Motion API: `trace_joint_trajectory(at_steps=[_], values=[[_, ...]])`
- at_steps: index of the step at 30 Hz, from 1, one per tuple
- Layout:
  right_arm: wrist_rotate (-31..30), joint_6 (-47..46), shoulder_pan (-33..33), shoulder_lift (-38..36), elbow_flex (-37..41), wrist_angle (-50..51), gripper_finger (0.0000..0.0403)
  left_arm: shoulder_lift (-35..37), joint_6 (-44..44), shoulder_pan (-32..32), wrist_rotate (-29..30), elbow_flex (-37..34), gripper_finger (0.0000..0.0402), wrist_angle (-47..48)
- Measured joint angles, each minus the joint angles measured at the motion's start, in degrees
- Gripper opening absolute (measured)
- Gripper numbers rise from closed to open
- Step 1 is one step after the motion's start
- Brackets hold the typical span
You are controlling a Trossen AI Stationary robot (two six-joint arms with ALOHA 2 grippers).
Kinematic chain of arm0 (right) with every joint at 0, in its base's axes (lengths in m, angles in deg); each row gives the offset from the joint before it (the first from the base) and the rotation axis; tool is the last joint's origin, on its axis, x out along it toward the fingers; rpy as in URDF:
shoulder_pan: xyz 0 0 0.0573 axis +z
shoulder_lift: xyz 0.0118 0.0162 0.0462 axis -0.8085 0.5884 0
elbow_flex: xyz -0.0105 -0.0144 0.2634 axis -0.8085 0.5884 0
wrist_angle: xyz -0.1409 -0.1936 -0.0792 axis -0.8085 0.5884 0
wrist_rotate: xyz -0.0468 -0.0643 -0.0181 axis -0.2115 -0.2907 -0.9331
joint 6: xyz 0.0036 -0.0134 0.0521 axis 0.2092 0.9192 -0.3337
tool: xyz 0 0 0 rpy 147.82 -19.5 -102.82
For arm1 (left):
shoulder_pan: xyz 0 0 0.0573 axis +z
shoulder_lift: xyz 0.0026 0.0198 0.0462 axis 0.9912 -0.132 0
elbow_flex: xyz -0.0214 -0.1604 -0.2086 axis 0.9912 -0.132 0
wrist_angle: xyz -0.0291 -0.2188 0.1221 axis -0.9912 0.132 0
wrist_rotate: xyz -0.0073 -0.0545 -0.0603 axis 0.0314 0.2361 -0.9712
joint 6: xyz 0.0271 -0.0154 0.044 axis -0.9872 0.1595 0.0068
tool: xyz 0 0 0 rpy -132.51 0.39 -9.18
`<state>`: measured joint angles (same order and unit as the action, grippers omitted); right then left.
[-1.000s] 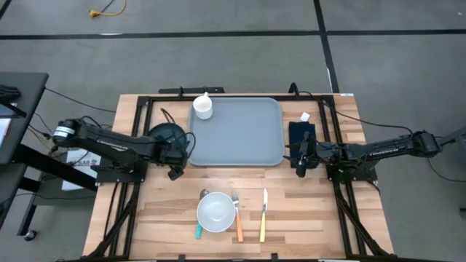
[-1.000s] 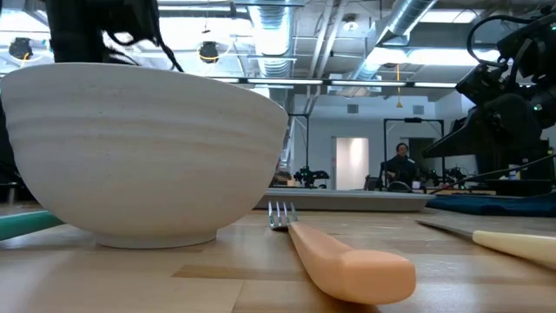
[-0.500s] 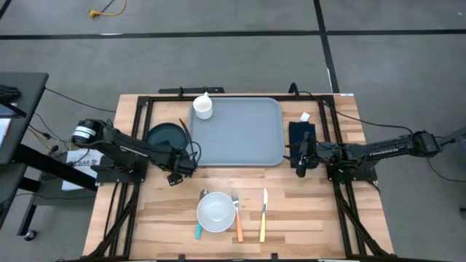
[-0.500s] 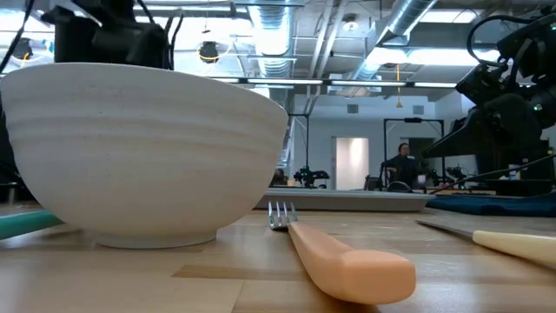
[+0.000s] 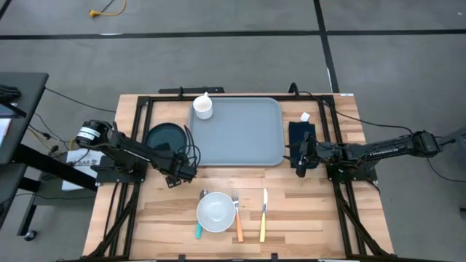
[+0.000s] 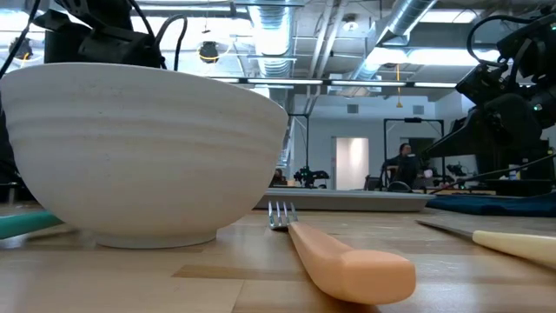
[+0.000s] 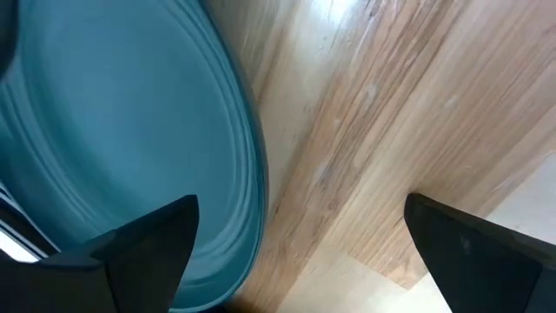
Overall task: Set up tray
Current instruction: Put the black plate on the gray serving tray below the white mug
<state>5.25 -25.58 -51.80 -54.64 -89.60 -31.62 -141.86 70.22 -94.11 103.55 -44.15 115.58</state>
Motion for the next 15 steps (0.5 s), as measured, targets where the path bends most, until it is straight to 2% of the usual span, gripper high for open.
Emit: trace_joint_trajectory(at_steps=[7,15], values=[[0.0,0.0,0.0,0.0,0.0,0.0,0.0211,-0.1,1.8,-0.1,0.1,0.0,0.0395,0.4],[0.0,0.0,0.0,0.0,0.0,0.0,0.0211,-0.1,1.5,0.8,-1.5,0.0,0.0332,0.8]])
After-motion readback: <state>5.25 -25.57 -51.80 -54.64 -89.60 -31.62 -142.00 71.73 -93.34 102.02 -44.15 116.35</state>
